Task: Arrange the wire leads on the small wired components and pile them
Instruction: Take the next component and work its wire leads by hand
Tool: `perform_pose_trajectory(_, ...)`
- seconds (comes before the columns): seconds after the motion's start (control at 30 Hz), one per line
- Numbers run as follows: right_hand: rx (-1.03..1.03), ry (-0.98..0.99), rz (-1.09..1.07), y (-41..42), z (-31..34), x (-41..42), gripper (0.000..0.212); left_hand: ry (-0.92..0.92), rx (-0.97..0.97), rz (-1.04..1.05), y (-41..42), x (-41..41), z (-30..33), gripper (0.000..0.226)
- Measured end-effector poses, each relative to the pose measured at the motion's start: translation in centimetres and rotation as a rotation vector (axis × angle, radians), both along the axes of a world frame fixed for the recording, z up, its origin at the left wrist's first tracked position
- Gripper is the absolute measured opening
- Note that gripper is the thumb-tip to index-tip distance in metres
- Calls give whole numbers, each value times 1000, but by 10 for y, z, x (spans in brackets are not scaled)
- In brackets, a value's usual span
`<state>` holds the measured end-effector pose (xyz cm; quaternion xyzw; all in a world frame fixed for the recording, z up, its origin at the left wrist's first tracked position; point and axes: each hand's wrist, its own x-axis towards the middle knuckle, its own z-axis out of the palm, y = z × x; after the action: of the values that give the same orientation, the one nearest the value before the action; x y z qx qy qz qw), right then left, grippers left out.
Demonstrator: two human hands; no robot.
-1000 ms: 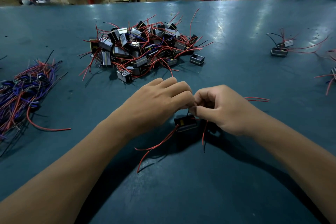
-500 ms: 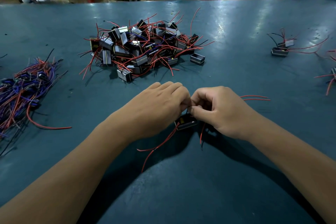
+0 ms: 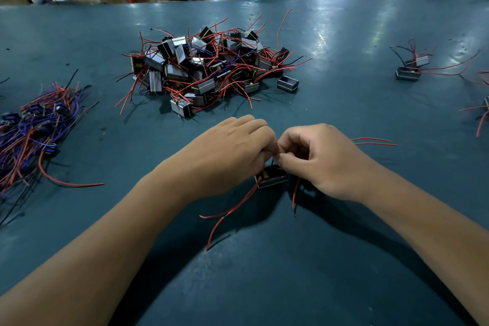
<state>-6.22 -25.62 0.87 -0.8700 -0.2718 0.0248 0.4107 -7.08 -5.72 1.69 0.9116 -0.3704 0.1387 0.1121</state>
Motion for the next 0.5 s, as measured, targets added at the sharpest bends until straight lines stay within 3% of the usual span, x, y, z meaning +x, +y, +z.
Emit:
perform_pose_trajectory(0.2, -26, -77, -9, 3, 1, -5, 17, 377, -178, 136, -1, -2, 0, 5)
perform_pose_trajectory(0.5, -108, -221, 3, 8, -2, -7, 7, 787, -432, 313, -3, 1, 2, 23)
